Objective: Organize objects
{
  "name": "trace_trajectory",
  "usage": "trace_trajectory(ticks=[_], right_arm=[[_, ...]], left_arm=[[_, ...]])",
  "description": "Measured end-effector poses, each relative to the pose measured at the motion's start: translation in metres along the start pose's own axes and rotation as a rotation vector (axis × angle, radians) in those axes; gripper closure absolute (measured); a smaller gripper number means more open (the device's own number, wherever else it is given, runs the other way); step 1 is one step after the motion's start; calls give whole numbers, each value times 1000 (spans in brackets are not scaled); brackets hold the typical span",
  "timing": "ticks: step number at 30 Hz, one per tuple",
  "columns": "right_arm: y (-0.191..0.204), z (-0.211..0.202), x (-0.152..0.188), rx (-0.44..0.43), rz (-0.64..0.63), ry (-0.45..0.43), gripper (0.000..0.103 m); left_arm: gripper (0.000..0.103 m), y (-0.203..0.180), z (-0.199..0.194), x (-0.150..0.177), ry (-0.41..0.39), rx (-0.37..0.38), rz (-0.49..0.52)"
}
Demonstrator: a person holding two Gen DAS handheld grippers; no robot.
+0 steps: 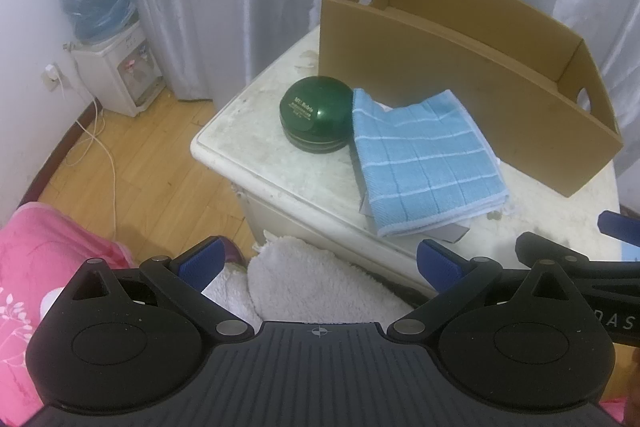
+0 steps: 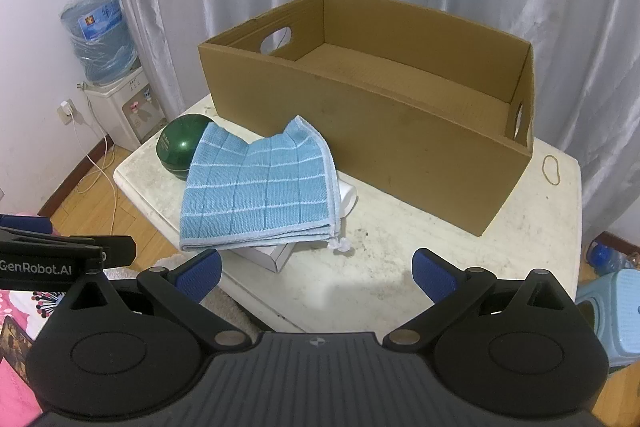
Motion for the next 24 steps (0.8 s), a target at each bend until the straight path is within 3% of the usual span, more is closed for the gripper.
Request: trace_trajectory(ticks=[24], right_arm=[[-2, -3, -1, 11, 7, 0, 0]], left_arm=[[0, 0, 0, 0, -1, 0, 0]])
Point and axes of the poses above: each gripper's, at about its wrist camera, not at the fingertips, and z roughly the way its jaws point, y to its left, x to its underside, the point moved 3 cm from there along z, roughly the way its jaws point, and after that the axes turned 1 degree about -z, right-handed, at the moved point
